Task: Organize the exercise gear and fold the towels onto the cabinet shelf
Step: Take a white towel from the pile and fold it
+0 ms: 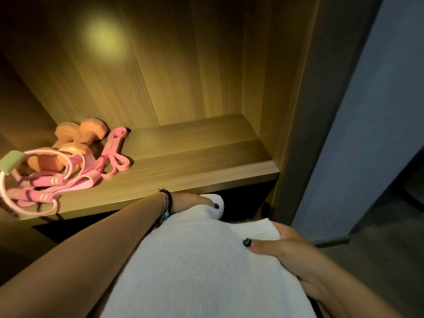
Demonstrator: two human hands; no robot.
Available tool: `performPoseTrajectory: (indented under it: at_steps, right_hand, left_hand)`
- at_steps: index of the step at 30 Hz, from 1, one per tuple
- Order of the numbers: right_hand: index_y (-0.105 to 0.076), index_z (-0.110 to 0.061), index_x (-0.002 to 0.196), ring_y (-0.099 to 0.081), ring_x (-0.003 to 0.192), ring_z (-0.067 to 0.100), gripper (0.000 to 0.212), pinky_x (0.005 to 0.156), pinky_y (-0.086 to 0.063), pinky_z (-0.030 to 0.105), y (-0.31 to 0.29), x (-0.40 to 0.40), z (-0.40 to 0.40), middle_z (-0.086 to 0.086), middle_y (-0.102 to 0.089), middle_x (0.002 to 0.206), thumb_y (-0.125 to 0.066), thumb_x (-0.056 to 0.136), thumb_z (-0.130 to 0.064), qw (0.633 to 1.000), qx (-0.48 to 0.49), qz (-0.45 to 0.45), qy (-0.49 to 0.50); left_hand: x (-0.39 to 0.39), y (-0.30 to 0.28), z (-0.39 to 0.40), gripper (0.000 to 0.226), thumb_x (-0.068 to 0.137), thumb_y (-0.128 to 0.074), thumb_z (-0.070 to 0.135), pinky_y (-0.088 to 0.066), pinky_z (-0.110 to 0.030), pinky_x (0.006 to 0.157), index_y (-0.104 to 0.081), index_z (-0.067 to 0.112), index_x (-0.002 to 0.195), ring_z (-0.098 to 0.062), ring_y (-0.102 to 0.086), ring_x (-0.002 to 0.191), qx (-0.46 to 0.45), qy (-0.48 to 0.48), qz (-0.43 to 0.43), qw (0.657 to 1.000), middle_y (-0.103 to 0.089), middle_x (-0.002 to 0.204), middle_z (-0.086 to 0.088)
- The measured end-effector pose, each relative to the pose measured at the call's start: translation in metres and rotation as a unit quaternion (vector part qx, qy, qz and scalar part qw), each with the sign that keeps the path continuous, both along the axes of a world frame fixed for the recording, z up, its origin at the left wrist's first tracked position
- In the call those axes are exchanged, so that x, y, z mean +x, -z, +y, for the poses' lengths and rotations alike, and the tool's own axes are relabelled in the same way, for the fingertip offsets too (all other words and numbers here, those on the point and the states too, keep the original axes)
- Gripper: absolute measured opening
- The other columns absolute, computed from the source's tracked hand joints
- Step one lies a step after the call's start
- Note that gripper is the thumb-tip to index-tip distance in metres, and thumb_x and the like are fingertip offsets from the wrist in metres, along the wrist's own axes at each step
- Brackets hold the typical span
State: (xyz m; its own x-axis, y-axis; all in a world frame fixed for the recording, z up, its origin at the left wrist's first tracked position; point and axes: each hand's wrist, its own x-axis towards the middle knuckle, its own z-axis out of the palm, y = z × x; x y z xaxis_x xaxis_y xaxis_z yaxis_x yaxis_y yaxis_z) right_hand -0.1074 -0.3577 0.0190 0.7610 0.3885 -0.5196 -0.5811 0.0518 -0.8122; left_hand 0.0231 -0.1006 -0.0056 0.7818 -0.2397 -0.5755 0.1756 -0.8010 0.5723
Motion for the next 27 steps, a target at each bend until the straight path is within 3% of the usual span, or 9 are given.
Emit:
performPoseTrajectory:
  at_steps: [3,6,9,13,17,19,22,25,27]
  right_hand:
    - [-0.068,-0.013,0.107,-0.072,0.089,0.030,0.040,0.082,-0.056,0.045,0.004,0.000,-0.008,0.013,-0.074,0.098,-0.077,0.070,-0.004,0.999,-0.005,0.026,0.019]
    - [-0.069,-0.007,0.106,-0.071,0.090,0.033,0.032,0.085,-0.054,0.045,0.006,0.000,-0.012,0.017,-0.073,0.098,-0.074,0.074,-0.003,0.998,-0.017,0.047,0.024]
    - [-0.070,-0.011,0.106,-0.072,0.089,0.028,0.031,0.081,-0.055,0.042,0.007,-0.004,-0.009,0.011,-0.075,0.096,-0.075,0.076,-0.007,0.998,-0.047,0.015,0.034]
    - [-0.069,-0.011,0.107,-0.070,0.095,0.031,0.031,0.089,-0.052,0.046,0.006,-0.012,-0.002,0.013,-0.074,0.101,-0.074,0.077,-0.005,0.999,-0.024,0.028,0.031]
    - [-0.067,-0.011,0.114,-0.067,0.103,0.037,0.054,0.094,-0.050,0.052,-0.003,-0.019,0.011,0.015,-0.071,0.110,-0.082,0.062,-0.005,0.999,0.022,0.039,-0.004]
    - [-0.069,-0.013,0.111,-0.070,0.097,0.033,0.052,0.087,-0.054,0.048,-0.015,-0.020,0.016,0.011,-0.073,0.106,-0.083,0.062,-0.008,1.000,0.002,-0.013,-0.005]
    - [-0.074,-0.029,0.093,-0.073,0.082,0.019,0.030,0.066,-0.057,0.034,-0.046,-0.018,0.018,-0.001,-0.075,0.094,-0.084,0.067,-0.017,0.987,-0.056,-0.151,0.002]
    - [-0.070,-0.046,0.085,-0.069,0.075,0.003,0.028,0.056,-0.054,0.020,-0.086,-0.013,0.021,-0.018,-0.072,0.085,-0.085,0.066,-0.032,0.949,-0.114,-0.295,-0.002]
    - [-0.069,-0.047,0.085,-0.067,0.077,0.000,0.027,0.054,-0.052,0.014,-0.115,-0.010,0.024,-0.020,-0.071,0.084,-0.084,0.067,-0.033,0.916,-0.137,-0.376,-0.013]
  left_hand:
    - [0.000,-0.002,-0.007,0.079,0.064,-0.060,0.059,-0.036,-0.002,0.074,-0.057,0.016,0.130,-0.018,-0.050,0.118,0.024,-0.006,0.028,0.999,-0.050,0.142,-0.008]
    - [-0.005,-0.012,-0.011,0.068,0.059,-0.061,0.060,-0.042,-0.023,0.088,-0.064,0.022,0.115,-0.015,-0.058,0.108,0.084,-0.023,0.023,0.996,-0.061,0.125,0.001]
    - [-0.010,-0.015,-0.010,0.052,0.077,-0.071,0.043,-0.047,-0.032,0.096,-0.063,0.013,0.119,-0.020,-0.060,0.109,0.038,-0.065,-0.017,0.997,-0.065,0.121,-0.003]
    - [-0.029,-0.028,0.000,0.020,0.085,-0.070,0.027,-0.046,-0.025,0.078,-0.066,0.023,0.105,-0.012,-0.062,0.094,-0.061,-0.102,-0.089,0.989,-0.068,0.105,0.004]
    - [-0.060,-0.058,0.017,0.038,0.066,-0.073,0.037,-0.039,-0.020,0.051,-0.070,0.009,0.092,-0.011,-0.053,0.052,-0.143,-0.162,-0.160,0.963,-0.063,0.071,0.000]
    - [-0.076,-0.078,0.025,0.039,0.065,-0.071,0.034,-0.040,-0.024,0.053,-0.067,0.004,0.089,-0.018,-0.051,0.053,-0.195,-0.184,-0.187,0.945,-0.061,0.071,-0.010]
    - [-0.097,-0.117,0.039,0.037,0.065,-0.072,0.025,-0.053,-0.035,0.072,-0.068,0.008,0.098,-0.034,-0.065,0.078,-0.271,-0.202,-0.243,0.909,-0.073,0.089,-0.011]
    - [-0.117,-0.158,0.053,0.041,0.064,-0.075,0.019,-0.053,-0.042,0.081,-0.068,0.010,0.104,-0.031,-0.068,0.095,-0.323,-0.193,-0.304,0.876,-0.073,0.103,-0.011]
    - [-0.130,-0.184,0.063,0.052,0.056,-0.082,0.023,-0.055,-0.043,0.081,-0.068,0.012,0.104,-0.030,-0.069,0.097,-0.361,-0.190,-0.324,0.854,-0.073,0.105,-0.009]
